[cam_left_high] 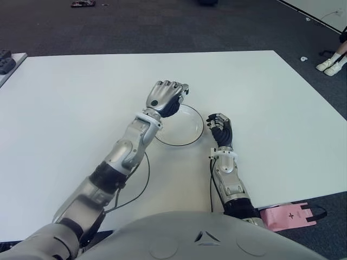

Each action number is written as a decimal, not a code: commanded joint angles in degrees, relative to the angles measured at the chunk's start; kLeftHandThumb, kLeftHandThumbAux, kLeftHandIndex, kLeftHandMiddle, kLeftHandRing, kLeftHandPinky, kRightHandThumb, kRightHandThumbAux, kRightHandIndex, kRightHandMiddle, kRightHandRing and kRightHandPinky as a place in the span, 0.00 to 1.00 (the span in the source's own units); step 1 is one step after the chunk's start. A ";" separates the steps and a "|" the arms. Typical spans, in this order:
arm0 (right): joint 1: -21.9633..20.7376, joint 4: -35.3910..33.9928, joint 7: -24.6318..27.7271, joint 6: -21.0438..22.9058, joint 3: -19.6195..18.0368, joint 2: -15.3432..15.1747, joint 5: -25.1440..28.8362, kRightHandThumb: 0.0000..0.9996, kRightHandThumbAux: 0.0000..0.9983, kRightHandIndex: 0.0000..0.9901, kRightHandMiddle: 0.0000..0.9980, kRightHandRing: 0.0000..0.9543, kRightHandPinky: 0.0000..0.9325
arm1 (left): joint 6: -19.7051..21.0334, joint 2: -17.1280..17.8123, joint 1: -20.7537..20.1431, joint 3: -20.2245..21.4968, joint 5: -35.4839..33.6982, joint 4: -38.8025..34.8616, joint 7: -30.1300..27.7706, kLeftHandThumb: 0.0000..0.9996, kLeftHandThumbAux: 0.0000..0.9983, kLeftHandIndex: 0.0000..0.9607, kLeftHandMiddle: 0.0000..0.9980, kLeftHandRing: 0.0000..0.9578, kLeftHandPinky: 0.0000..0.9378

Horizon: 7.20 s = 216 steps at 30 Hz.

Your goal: Put the toothpaste on the table into the plate.

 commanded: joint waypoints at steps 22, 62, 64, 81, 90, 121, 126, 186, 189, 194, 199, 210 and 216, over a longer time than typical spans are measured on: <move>4.28 2.22 -0.29 4.75 -0.07 0.65 -0.02 0.71 0.73 0.43 0.50 0.51 0.52 | -9.21 -3.18 -8.57 -5.43 -2.55 21.85 1.17 0.85 0.67 0.41 0.55 0.89 0.91; 4.58 1.86 0.33 5.35 -0.13 0.19 0.38 0.71 0.73 0.43 0.49 0.51 0.53 | -13.51 -2.72 -10.03 -4.14 -9.28 31.02 5.17 0.01 0.47 0.01 0.02 0.06 0.11; 4.60 1.80 0.34 5.29 -0.13 0.21 0.44 0.71 0.73 0.43 0.49 0.51 0.54 | -13.73 -2.72 -9.82 -3.92 -9.50 31.21 5.83 0.00 0.47 0.01 0.01 0.04 0.10; 4.47 2.35 1.36 3.78 -0.62 0.36 1.71 0.71 0.73 0.43 0.51 0.52 0.53 | -13.63 -0.97 -7.04 -2.39 -10.28 25.75 6.20 0.00 0.48 0.00 0.00 0.00 0.05; 4.34 2.08 0.88 5.23 -0.54 0.36 0.80 0.71 0.73 0.43 0.50 0.51 0.52 | -13.45 -1.78 -4.71 0.37 -11.84 24.33 9.53 0.00 0.56 0.00 0.01 0.03 0.12; 3.82 3.14 1.15 4.16 -0.29 -0.34 0.43 0.71 0.73 0.43 0.51 0.53 0.55 | -13.17 -12.98 9.58 16.49 -26.94 15.32 27.08 0.70 0.73 0.45 0.63 0.62 0.53; 3.61 3.50 0.91 4.11 -0.30 -0.41 0.38 0.71 0.73 0.43 0.50 0.52 0.55 | -13.74 -14.84 10.83 18.92 -32.60 14.61 25.14 0.70 0.72 0.45 0.59 0.57 0.47; 2.70 4.86 1.45 1.43 -0.62 -1.03 1.14 0.71 0.73 0.43 0.51 0.54 0.57 | -11.17 -18.24 17.70 34.39 -65.22 21.76 1.27 0.72 0.72 0.45 0.53 0.56 0.56; 2.67 4.72 1.68 1.79 -0.70 -1.03 1.28 0.71 0.73 0.43 0.51 0.54 0.57 | -10.97 -18.34 17.32 35.08 -66.04 22.63 0.35 0.72 0.72 0.45 0.53 0.56 0.56; 2.58 4.60 1.71 2.04 -0.79 -0.99 1.23 0.71 0.73 0.43 0.51 0.55 0.57 | -11.04 -18.12 16.71 36.18 -67.24 24.85 -1.61 0.72 0.72 0.45 0.56 0.59 0.59; 2.51 4.51 1.55 2.35 -0.75 -0.97 0.95 0.71 0.73 0.43 0.51 0.54 0.56 | -10.58 -18.14 16.45 36.75 -67.69 25.64 -2.48 0.72 0.72 0.45 0.58 0.60 0.61; 2.50 4.47 1.83 2.11 -0.81 -0.88 1.32 0.71 0.73 0.43 0.52 0.54 0.56 | -10.15 -18.54 16.65 38.08 -69.32 26.99 -4.52 0.72 0.72 0.45 0.59 0.61 0.60; 2.48 4.56 1.40 1.61 -0.57 -1.00 0.75 0.71 0.73 0.43 0.52 0.54 0.56 | -10.48 -19.25 16.87 38.78 -70.41 27.72 -4.96 0.72 0.72 0.45 0.59 0.61 0.60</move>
